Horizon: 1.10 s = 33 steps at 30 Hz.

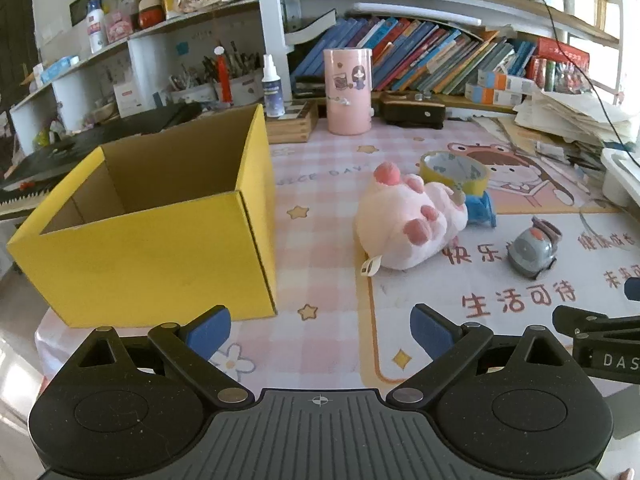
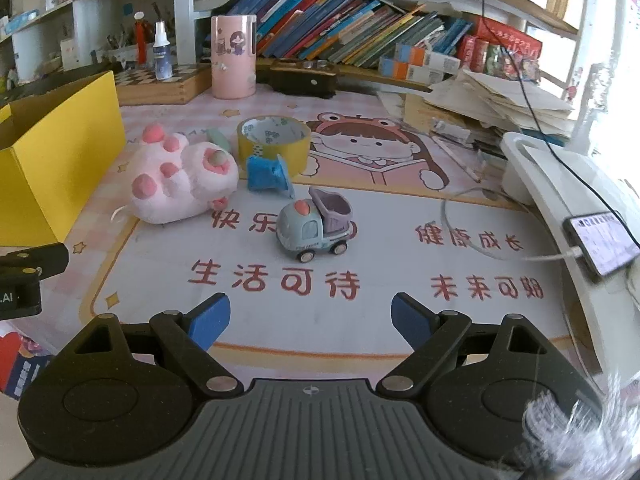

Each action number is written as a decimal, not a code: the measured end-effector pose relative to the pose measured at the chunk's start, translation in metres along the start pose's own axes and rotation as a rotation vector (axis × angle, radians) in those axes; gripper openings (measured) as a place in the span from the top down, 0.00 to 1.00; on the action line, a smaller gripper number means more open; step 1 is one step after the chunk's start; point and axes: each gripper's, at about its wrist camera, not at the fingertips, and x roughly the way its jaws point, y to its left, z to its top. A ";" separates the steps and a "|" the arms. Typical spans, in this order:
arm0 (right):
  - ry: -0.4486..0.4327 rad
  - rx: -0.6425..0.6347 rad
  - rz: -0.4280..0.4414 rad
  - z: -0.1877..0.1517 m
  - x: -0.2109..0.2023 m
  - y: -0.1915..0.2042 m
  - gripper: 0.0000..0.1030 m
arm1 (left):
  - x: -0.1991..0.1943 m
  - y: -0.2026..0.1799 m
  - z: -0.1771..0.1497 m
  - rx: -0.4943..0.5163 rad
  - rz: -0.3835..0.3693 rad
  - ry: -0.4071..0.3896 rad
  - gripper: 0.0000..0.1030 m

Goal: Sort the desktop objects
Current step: 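Approach the grey toy car with the right tool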

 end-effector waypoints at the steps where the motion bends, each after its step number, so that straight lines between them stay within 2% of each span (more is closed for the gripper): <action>1: 0.002 -0.004 0.007 0.002 0.003 -0.001 0.15 | 0.002 -0.002 0.002 -0.003 0.006 0.002 0.05; 20: 0.033 -0.078 0.122 0.038 0.058 -0.019 0.15 | 0.029 -0.036 0.024 0.004 0.066 0.034 0.05; 33: 0.054 -0.140 0.181 0.056 0.094 -0.024 0.15 | 0.037 -0.044 0.026 -0.034 0.078 0.067 0.05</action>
